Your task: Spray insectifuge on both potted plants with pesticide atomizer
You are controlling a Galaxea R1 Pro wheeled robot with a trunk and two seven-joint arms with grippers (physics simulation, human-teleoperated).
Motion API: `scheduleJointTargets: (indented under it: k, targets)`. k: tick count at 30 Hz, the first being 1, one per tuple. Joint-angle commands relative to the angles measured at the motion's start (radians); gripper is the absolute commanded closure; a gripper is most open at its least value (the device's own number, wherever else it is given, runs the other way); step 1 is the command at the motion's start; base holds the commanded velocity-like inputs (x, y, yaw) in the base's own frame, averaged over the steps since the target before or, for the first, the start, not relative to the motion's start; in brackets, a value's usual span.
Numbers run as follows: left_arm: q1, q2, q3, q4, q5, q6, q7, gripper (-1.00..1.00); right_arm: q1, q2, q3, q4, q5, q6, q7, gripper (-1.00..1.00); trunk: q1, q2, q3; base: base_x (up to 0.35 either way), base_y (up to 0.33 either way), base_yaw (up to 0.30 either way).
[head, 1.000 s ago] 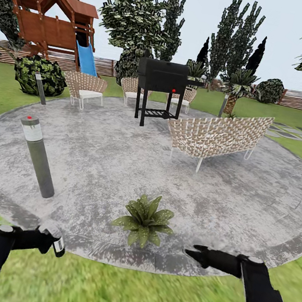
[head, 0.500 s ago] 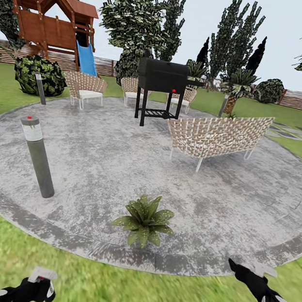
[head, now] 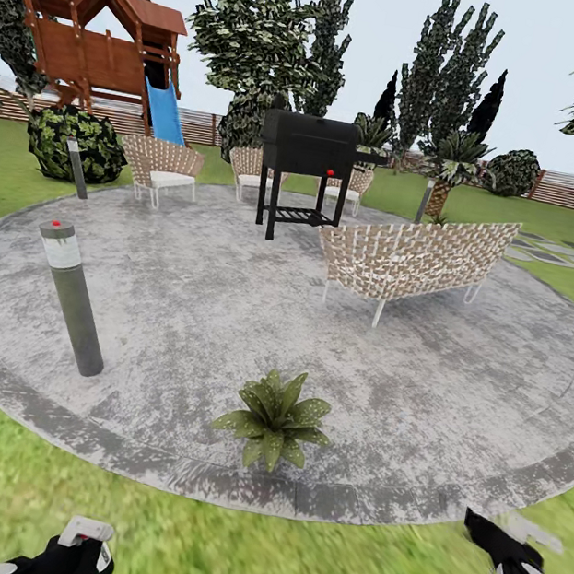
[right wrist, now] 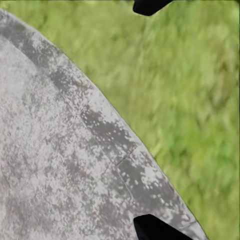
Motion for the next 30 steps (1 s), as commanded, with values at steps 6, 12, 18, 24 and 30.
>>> scheduleJointTargets:
  k: [6, 12, 18, 24, 30]
  targets:
    - [0.001, 0.0, 0.01, 0.001, -0.01, -0.006, -0.004, 1.0, -0.001, 0.083, 0.016, 0.06, 0.019, -0.004, -0.437, -1.0, 0.0, 0.0, -0.001, 0.0, 0.0, 0.0]
    - [0.007, 0.0, 0.009, 0.026, -0.013, -0.006, -0.005, 1.0, -0.001, 0.091, 0.236, 0.204, 0.027, -0.01, -0.329, -1.0, 0.0, 0.0, -0.001, 0.0, 0.0, 0.0]
    - [0.007, 0.001, 0.008, 0.028, -0.014, -0.006, -0.004, 1.0, -0.001, 0.03, 0.284, 0.258, 0.033, -0.01, 0.026, -1.0, 0.0, 0.0, -0.001, 0.0, 0.0, 0.0]
    - [0.007, 0.001, 0.008, 0.029, -0.015, -0.006, -0.005, 1.0, -0.001, 0.023, 0.285, 0.343, 0.032, -0.01, 0.06, -1.0, 0.0, 0.0, -0.001, 0.0, 0.0, 0.0]
    - [0.007, 0.001, 0.008, 0.03, -0.014, -0.005, -0.005, 1.0, -0.001, 0.024, 0.284, 0.362, 0.025, -0.01, 0.06, -1.0, 0.0, 0.0, -0.001, 0.0, 0.0, 0.0]
